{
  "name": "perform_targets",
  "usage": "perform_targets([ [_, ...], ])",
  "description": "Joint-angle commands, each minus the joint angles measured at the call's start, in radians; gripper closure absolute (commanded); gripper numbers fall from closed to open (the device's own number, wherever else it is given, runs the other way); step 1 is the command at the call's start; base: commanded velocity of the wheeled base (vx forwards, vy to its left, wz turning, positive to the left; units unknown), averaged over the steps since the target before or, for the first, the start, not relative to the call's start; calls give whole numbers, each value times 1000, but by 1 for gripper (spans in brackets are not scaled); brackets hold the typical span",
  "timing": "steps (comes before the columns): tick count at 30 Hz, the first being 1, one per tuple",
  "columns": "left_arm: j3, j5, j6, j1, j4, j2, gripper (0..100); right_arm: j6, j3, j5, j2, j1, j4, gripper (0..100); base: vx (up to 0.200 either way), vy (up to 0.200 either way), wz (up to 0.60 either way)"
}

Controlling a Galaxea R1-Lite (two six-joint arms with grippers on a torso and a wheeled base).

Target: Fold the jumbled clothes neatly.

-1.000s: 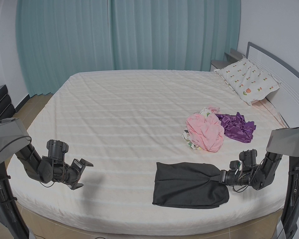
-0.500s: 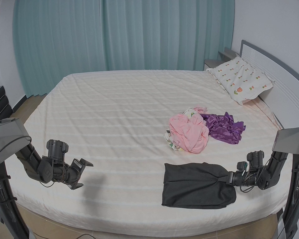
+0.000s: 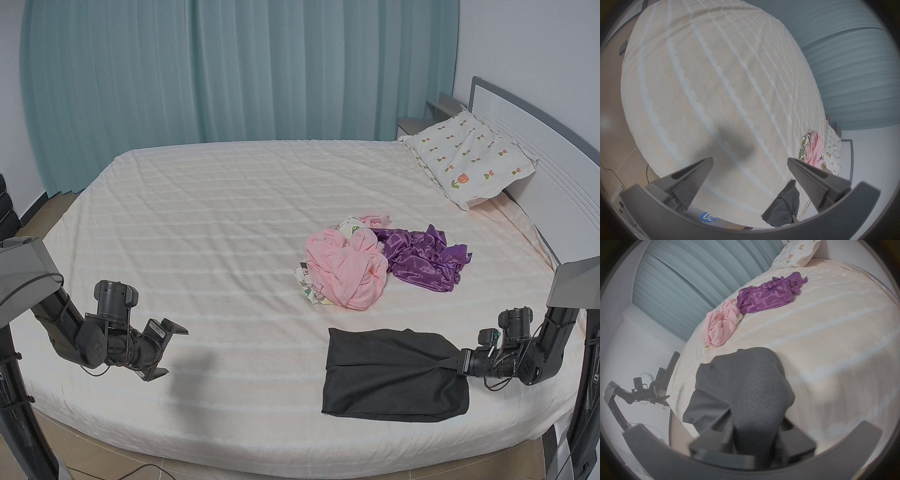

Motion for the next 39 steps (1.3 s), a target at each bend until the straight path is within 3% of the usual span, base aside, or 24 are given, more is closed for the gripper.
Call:
perform_targets([
  [1,1,0,-1,0,0,0,0,-3,-2,-1,3,2,1,0,0,0,0],
  [12,1,0,2,0,-2,0,0,14,-68,3,-11,-64,48,0,0,0,0],
  [21,1,2,2,-2,-2,1,0,125,-146,-21,30,-50,71,0,0,0,0],
  [22,1,2,2,-2,-2,1,0,128,-155,-35,33,-40,73,100,0,0,0],
  [39,1,2,2,-2,-2,1,0,261,-198,-77,6,-33,58,100,0,0,0],
])
